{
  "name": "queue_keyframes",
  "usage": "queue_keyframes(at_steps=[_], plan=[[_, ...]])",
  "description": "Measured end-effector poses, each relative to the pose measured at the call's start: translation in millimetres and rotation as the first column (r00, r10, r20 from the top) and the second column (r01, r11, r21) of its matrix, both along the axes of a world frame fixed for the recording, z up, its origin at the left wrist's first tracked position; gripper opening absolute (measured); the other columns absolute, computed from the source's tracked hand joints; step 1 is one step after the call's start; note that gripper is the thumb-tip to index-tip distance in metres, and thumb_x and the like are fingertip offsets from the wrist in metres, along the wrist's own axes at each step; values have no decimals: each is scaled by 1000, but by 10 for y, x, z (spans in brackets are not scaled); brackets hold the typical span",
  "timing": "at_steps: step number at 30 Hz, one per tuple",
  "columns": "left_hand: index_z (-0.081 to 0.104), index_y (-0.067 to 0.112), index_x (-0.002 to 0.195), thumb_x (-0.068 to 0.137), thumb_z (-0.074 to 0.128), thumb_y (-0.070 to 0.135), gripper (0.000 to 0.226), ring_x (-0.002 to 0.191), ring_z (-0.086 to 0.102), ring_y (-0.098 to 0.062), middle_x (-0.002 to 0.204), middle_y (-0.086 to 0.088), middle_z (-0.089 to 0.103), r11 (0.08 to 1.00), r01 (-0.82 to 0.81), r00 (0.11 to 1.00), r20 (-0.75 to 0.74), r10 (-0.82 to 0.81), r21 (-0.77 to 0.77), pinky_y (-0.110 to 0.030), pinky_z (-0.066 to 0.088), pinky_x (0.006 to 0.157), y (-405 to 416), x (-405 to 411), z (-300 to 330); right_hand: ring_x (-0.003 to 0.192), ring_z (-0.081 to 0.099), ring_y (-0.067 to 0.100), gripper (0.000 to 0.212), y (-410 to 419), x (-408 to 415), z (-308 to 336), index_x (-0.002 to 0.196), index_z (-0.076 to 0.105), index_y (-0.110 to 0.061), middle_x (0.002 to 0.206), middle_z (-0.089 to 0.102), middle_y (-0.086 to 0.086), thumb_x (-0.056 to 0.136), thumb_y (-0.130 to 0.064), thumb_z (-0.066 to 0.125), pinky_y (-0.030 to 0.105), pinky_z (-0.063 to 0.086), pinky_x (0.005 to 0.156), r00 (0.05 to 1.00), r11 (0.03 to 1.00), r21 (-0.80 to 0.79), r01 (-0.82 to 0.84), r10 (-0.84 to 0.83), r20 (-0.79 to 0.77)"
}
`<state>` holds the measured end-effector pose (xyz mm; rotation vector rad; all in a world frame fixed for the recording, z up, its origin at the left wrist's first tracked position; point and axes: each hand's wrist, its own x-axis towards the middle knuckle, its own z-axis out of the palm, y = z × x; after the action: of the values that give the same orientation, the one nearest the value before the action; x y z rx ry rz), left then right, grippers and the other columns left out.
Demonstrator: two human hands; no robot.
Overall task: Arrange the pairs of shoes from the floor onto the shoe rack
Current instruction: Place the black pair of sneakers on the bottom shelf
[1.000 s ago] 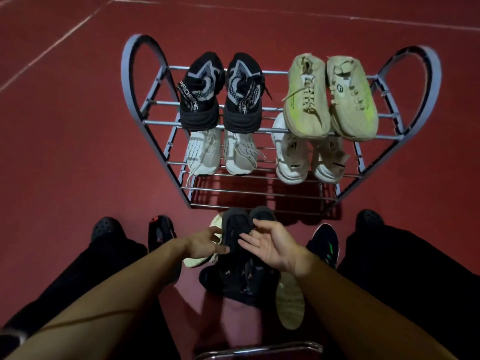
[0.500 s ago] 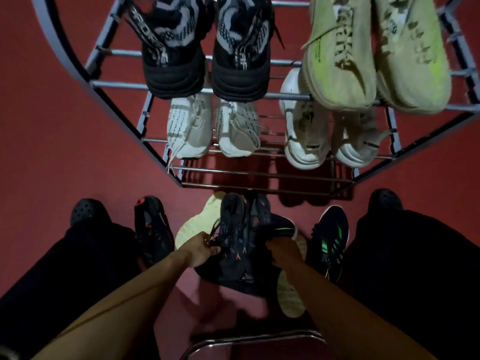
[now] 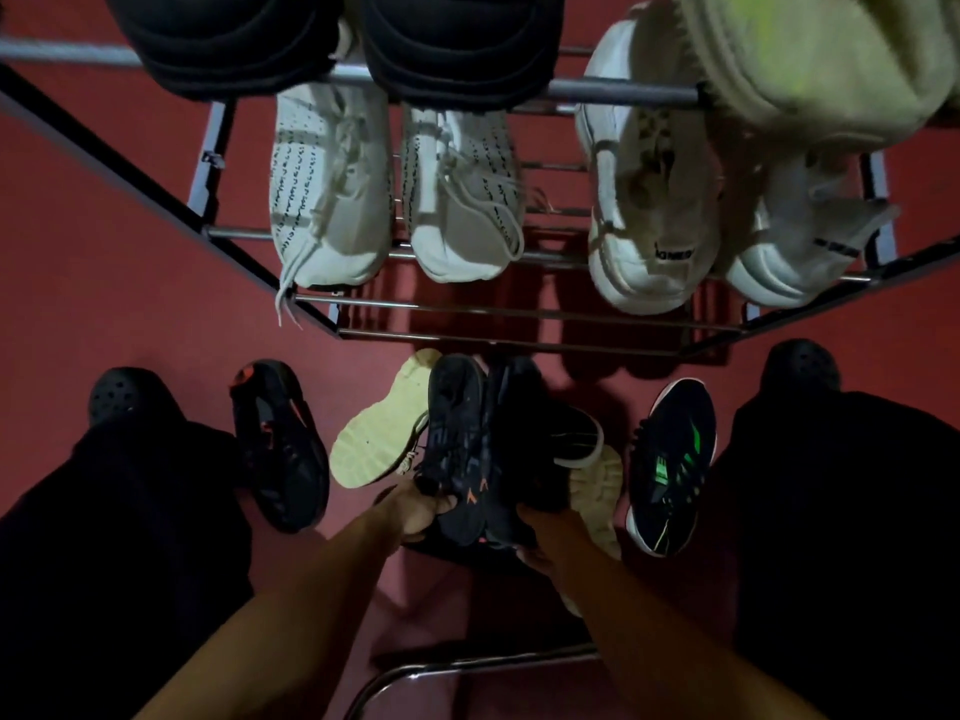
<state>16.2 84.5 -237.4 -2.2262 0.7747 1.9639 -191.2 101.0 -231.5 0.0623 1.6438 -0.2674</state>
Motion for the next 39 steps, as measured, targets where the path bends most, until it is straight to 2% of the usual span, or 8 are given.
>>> queue_keyframes(at_steps=[3, 6, 11, 18, 25, 29, 36, 39], plan=[[62, 8, 128, 95, 67, 24, 37, 76, 60, -20, 85, -5, 62, 993, -96, 993, -67, 101, 69, -31, 53, 68, 55, -30, -38, 91, 59, 36, 52, 52, 14, -50, 136, 47, -4, 123, 56, 21, 88, -7, 69, 42, 55, 77, 1000, 997, -72, 5, -6, -20], [64, 9, 120, 96, 64, 12, 23, 76, 65, -16, 84, 2, 70, 985, -138, 976, -157, 153, 106, -34, 58, 80, 96, -38, 3, 100, 61, 35, 53, 91, 0, 36, 136, 49, -4, 127, 55, 18, 87, -4, 69, 31, 55, 61, 999, 993, -110, 51, -49, 17], [64, 12, 115, 97, 60, 4, 20, 104, 69, -23, 109, -6, 73, 995, -95, 961, -259, 94, 7, -38, 57, 93, 18, 20, 364, 115, 59, 33, 36, 110, 5, 321, 121, 62, -9, 125, 63, 12, 87, -10, 71, 43, 55, 90, 997, 973, -221, 73, -69, 22], [67, 1, 104, 96, 61, -1, 11, 78, 74, -15, 88, -4, 77, 998, 3, 956, -292, -19, -56, -27, 61, 71, -58, 218, 1017, 75, 64, 23, 24, 16, -65, 985, 109, 65, 1, 102, 67, 15, 88, -10, 69, 26, 52, 54, 1000, 952, -305, -19, 11, -27], [68, -2, 104, 95, 64, 6, 12, 85, 62, -24, 101, -19, 66, 992, 92, 937, -330, -115, -86, -28, 55, 86, 3, 489, 1880, 52, 66, 17, 6, 167, -312, 1659, 92, 64, 3, 65, 71, 7, 87, 6, 65, 22, 49, 44, 995, 867, -489, -97, 83, -50], [63, -6, 117, 98, 61, 9, 25, 94, 65, -25, 105, -18, 66, 982, 97, 934, -325, -146, -162, -28, 57, 85, 50, 574, 2300, 30, 40, 7, 31, 284, -392, 2063, 63, 53, -11, 39, 51, -7, 93, -5, 61, 17, 31, 35, 988, 812, -563, -153, 140, -67], [69, 5, 110, 97, 62, 11, 16, 97, 70, -20, 104, -7, 77, 965, 24, 934, -337, -115, -262, -42, 50, 105, 141, 584, 2574, 78, 66, 8, 16, 291, -345, 2274, 105, 71, -7, 97, 75, 2, 91, -14, 67, 17, 49, 60, 995, 801, -595, -61, 94, 25], [68, 2, 114, 98, 61, 11, 19, 89, 73, -15, 98, -4, 78, 958, -5, 937, -336, -95, -286, -40, 53, 100, 110, 568, 2562, 81, 64, 10, 17, 188, -312, 2253, 109, 70, -9, 100, 73, 0, 93, -14, 65, 16, 48, 58, 994, 795, -604, -58, 101, 38]])
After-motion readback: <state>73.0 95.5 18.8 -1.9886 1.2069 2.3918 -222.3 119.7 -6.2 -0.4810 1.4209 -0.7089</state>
